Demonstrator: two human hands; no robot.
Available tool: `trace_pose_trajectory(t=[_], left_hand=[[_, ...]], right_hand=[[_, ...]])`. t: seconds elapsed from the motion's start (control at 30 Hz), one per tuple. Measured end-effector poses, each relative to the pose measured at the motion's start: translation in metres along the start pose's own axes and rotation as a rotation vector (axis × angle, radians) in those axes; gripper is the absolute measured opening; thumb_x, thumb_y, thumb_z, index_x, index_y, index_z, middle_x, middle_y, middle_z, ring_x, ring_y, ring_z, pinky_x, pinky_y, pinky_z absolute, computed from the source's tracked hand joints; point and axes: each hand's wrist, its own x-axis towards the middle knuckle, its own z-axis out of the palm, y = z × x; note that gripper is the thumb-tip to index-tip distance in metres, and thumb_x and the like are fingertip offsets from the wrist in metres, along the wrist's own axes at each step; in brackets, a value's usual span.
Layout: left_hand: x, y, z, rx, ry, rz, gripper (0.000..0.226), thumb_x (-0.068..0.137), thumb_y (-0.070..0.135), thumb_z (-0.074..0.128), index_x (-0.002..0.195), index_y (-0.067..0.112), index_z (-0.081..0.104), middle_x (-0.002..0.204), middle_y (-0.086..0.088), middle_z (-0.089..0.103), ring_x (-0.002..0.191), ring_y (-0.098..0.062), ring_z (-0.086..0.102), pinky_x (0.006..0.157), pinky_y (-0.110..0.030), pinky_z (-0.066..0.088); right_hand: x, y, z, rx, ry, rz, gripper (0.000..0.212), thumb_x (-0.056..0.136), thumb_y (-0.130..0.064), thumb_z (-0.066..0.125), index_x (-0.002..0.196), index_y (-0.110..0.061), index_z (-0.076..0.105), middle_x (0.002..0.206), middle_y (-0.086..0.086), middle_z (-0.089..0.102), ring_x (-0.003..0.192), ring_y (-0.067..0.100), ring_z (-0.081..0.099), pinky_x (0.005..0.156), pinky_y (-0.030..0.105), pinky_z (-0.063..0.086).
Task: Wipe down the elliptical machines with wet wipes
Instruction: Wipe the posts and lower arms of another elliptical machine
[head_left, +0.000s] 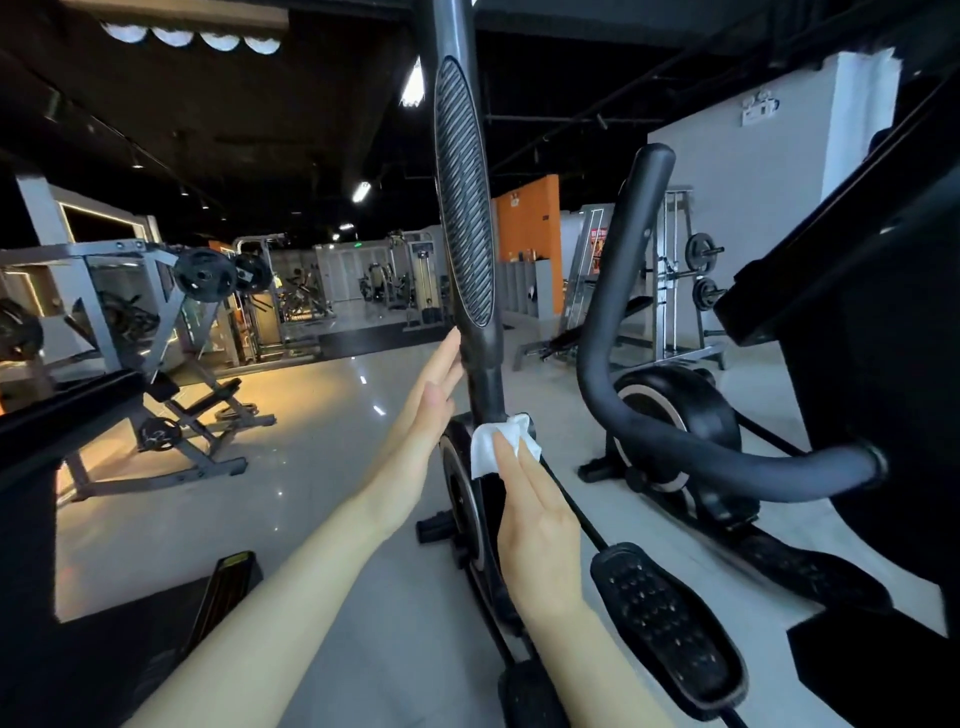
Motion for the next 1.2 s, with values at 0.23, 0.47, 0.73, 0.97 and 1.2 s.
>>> trace_pose_trajectory(t=[0.23, 0.47, 0.73, 0.97, 1.2], left_hand=[[0.011, -0.005, -0.001, -0.096, 0.056, -0.01, 0.088, 0.065, 0.062, 0.067, 0.138, 0.021, 0.039, 0.134, 0.019, 0.049, 0.126, 0.003, 0.05, 0.096, -0.007, 0.042], [-0.001, -0.033, -0.016, 0.072, 0.032, 0.051, 0.068, 0.081, 0.082, 0.041, 0.138, 0.045, 0.038, 0.154, 0.028, 0.031, 0.144, -0.001, 0.028, 0.118, -0.031, 0.023], [-0.016, -0.056, -0.031, 0.184, 0.004, 0.049, 0.07, 0.087, 0.079, 0.029, 0.147, 0.042, 0.028, 0.156, 0.023, 0.031, 0.145, 0.0, 0.026, 0.121, -0.039, 0.02], [-0.017, -0.05, -0.035, 0.267, 0.073, 0.123, 0.062, 0.091, 0.074, 0.025, 0.143, 0.042, 0.029, 0.159, 0.017, 0.024, 0.146, 0.001, 0.021, 0.121, -0.031, 0.022], [-0.008, -0.067, -0.024, 0.573, -0.076, 0.196, 0.049, 0.101, 0.042, 0.029, 0.15, 0.033, 0.026, 0.164, 0.014, 0.001, 0.146, 0.01, 0.006, 0.109, -0.002, 0.011]], right_hand=[[0.04, -0.023, -0.003, 0.037, 0.028, -0.02, 0.048, 0.087, 0.004, 0.039, 0.129, -0.004, 0.06, 0.125, 0.014, 0.063, 0.109, 0.02, 0.054, 0.093, 0.011, 0.036], [0.025, -0.008, 0.007, 0.002, 0.056, -0.231, 0.037, 0.092, 0.011, 0.045, 0.127, 0.001, 0.05, 0.135, 0.021, 0.051, 0.127, 0.031, 0.046, 0.113, 0.026, 0.034], [-0.004, -0.005, -0.001, -0.015, -0.102, -0.406, 0.04, 0.091, 0.016, 0.046, 0.128, 0.002, 0.049, 0.138, 0.02, 0.053, 0.134, 0.031, 0.044, 0.115, 0.033, 0.033], [0.057, -0.007, 0.003, -0.073, 0.059, -0.3, 0.032, 0.088, 0.018, 0.052, 0.115, 0.008, 0.066, 0.131, 0.023, 0.057, 0.129, 0.033, 0.048, 0.111, 0.021, 0.033], [-0.019, 0.014, 0.003, -0.083, -0.065, -0.189, 0.041, 0.083, 0.019, 0.055, 0.12, 0.002, 0.064, 0.134, 0.022, 0.056, 0.131, 0.031, 0.048, 0.111, 0.028, 0.039]])
